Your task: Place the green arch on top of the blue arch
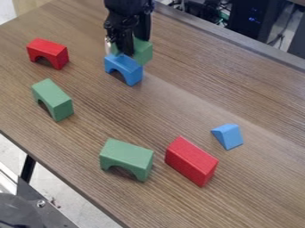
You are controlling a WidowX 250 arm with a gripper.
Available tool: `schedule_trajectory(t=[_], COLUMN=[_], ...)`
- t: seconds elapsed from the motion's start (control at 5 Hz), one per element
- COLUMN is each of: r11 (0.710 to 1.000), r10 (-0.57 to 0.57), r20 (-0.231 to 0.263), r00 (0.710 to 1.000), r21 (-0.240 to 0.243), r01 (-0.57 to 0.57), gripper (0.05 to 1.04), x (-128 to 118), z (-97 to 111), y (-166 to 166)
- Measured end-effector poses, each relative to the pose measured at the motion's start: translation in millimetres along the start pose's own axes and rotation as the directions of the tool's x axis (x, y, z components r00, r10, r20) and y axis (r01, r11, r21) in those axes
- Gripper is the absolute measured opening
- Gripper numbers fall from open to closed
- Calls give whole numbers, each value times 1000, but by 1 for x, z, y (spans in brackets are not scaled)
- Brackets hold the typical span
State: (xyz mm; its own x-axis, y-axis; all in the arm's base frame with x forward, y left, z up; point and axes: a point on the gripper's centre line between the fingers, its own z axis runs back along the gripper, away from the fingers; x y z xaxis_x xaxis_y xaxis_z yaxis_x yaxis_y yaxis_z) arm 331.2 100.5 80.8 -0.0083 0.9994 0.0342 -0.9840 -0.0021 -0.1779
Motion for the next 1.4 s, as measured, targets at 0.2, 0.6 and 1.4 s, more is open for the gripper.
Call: schedule_trajectory(t=[0.2,0.6,1.4], r11=[1000,1000,1000], r10=[-6,-13,3], r20=[3,11,11], r00=[1000,1000,1000], r21=[3,9,10], r01=[6,13,-3], gripper=[549,549,549], x=[1,2,10], z=[-1,-5,-5], y=[0,0,0])
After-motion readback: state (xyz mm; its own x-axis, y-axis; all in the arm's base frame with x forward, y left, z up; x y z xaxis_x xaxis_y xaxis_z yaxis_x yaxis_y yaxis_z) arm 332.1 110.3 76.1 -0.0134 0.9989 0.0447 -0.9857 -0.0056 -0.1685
